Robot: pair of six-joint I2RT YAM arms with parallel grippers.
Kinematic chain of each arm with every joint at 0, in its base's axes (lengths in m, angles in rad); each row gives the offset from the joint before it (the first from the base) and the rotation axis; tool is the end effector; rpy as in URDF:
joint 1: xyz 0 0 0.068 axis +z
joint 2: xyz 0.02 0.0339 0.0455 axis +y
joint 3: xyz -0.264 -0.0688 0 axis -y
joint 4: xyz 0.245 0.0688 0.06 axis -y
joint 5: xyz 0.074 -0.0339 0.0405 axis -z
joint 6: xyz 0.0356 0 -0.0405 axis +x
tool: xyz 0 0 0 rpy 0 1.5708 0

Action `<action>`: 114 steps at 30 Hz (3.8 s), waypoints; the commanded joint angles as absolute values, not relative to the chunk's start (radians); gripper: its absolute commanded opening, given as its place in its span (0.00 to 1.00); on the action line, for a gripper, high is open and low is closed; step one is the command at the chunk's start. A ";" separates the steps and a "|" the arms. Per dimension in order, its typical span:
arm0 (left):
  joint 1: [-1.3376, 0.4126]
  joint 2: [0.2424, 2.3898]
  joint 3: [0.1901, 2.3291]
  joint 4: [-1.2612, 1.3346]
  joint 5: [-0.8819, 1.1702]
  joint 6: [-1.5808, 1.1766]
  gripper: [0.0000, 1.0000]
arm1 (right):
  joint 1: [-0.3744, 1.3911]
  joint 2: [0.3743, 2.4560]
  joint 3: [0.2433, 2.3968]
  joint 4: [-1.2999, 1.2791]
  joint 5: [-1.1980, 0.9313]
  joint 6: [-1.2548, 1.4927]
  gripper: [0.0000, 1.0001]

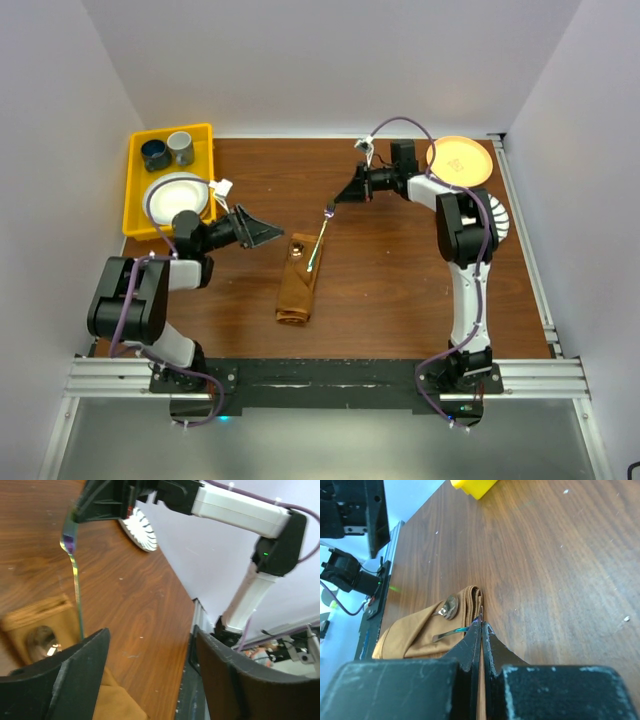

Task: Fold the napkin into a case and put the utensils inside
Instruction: Insert the fork into the folded napkin.

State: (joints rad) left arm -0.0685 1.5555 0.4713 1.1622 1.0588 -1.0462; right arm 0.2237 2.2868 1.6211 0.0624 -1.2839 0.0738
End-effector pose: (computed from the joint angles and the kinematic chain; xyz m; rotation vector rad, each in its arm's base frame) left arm 0.2720 -0.0498 0.1961 0.1346 1.7858 -1.6170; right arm 0.4724 0.1425 0.1608 -0.8826 1.8307 1.5459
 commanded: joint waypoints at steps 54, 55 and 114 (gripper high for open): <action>-0.233 1.941 0.956 0.222 0.719 -0.318 0.00 | 0.281 2.263 1.509 0.172 -1.299 0.138 0.00; -0.233 1.936 0.954 0.225 0.715 -0.321 0.00 | 0.281 2.261 1.505 0.170 -1.298 0.134 0.00; -0.233 1.924 0.930 0.222 0.667 -0.331 0.00 | 0.446 2.255 1.381 -0.028 -1.239 -0.026 0.00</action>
State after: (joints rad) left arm -0.2371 1.9408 0.9493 0.2157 0.7307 -0.3397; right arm 0.4206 2.2448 1.3716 0.0280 -1.2430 0.0494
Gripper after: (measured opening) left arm 0.036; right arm 0.007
